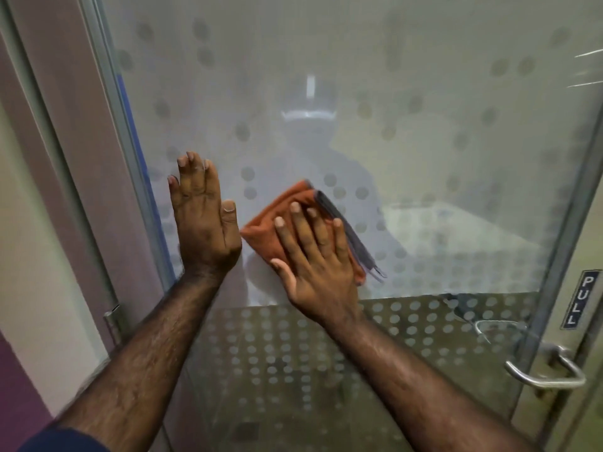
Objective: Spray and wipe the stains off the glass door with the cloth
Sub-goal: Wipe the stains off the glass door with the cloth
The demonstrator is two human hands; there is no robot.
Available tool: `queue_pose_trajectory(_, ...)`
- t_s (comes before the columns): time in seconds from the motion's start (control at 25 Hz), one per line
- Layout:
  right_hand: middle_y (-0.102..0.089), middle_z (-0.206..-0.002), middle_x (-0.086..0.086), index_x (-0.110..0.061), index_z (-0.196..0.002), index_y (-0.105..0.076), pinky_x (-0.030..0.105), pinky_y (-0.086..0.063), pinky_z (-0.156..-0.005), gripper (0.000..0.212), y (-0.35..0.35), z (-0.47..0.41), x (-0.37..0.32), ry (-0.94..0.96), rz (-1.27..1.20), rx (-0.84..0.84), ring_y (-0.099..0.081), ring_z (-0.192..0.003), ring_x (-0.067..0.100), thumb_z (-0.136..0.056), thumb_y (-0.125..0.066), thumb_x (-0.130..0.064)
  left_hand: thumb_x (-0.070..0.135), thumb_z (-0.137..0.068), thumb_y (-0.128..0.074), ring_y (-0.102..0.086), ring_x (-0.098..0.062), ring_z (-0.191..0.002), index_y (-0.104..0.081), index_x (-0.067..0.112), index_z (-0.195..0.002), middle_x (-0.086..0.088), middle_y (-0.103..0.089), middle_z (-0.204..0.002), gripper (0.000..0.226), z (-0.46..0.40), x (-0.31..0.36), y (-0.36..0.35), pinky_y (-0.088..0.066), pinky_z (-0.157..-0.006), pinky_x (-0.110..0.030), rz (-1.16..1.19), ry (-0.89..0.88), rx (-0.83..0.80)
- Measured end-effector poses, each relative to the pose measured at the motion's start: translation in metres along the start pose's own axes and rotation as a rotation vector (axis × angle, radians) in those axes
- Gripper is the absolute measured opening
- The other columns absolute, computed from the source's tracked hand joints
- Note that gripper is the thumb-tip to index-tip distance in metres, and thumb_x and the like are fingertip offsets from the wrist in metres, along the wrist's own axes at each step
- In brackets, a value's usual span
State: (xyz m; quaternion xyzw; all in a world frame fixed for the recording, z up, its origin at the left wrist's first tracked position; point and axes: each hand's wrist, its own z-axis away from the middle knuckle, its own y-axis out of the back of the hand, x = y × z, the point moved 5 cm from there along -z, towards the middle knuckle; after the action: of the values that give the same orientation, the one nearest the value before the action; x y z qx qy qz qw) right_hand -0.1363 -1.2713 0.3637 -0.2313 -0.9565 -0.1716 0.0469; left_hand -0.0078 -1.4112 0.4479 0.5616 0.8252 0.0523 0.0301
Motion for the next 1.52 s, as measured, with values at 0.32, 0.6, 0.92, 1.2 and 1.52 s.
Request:
queue_pose_trajectory(0.32, -0.010, -0.182, 0.023, -0.008, -0.174, -0.004, 0.067, -0.017, -0.133, 0.076, 0.016, 0.071, 0.132, -0.799, 0.078, 0.109, -0.008, -0.170, 0.041, -0.115, -0.032, -0.047, 0.029, -0.109, -0.032, -0.016, -0.052, -0.160, -0.024, -0.008, -0.162, -0.035, -0.020, -0.170, 0.065, 0.001, -0.001, -0.004, -0.005, -0.133, -0.061, -0.082, -0.024, -0.021)
queue_pose_trajectory(0.6, 0.000, -0.182, 0.022, -0.013, -0.174, 0.000, 0.071, -0.011, -0.133, 0.081, -0.027, 0.099, 0.016, -0.561, 0.038, -0.030, 0.000, -0.169, 0.046, -0.113, -0.036, -0.051, 0.034, -0.110, -0.028, -0.016, -0.053, -0.159, -0.022, -0.009, -0.162, -0.035, -0.020, -0.170, 0.067, 0.001, 0.001, -0.005, -0.007, -0.133, -0.062, -0.103, -0.011, -0.028)
queue_pose_trajectory(0.92, -0.005, -0.185, 0.006, -0.027, -0.171, -0.031, 0.056, -0.012, -0.138, 0.071, -0.044, 0.119, -0.026, -0.056, -0.011, -0.070, -0.011, -0.171, 0.029, -0.110, -0.054, -0.054, 0.032, -0.110, -0.035, -0.019, -0.057, -0.157, -0.024, -0.010, -0.161, -0.038, -0.023, -0.168, 0.066, 0.002, -0.003, -0.004, -0.014, -0.129, -0.068, -0.129, -0.033, -0.027)
queue_pose_trajectory(1.2, -0.013, -0.180, 0.026, -0.006, -0.173, -0.012, 0.067, -0.020, -0.132, 0.069, 0.024, 0.047, 0.142, -0.716, 0.157, 0.127, -0.012, -0.169, 0.044, -0.116, -0.031, -0.041, 0.042, -0.108, -0.045, -0.016, -0.057, -0.158, -0.021, -0.012, -0.161, -0.040, -0.019, -0.168, 0.080, 0.003, 0.000, -0.004, -0.013, -0.128, -0.069, -0.145, -0.020, -0.075)
queue_pose_trajectory(1.52, -0.020, -0.181, 0.019, -0.016, -0.174, -0.022, 0.063, -0.018, -0.134, 0.068, 0.054, -0.102, 0.105, -0.563, 0.193, 0.233, -0.018, -0.169, 0.040, -0.116, -0.024, -0.051, 0.071, -0.100, -0.031, -0.010, -0.055, -0.160, -0.014, -0.012, -0.162, -0.039, -0.011, -0.170, 0.105, 0.002, 0.005, -0.004, -0.007, -0.131, -0.065, -0.200, -0.018, -0.148)
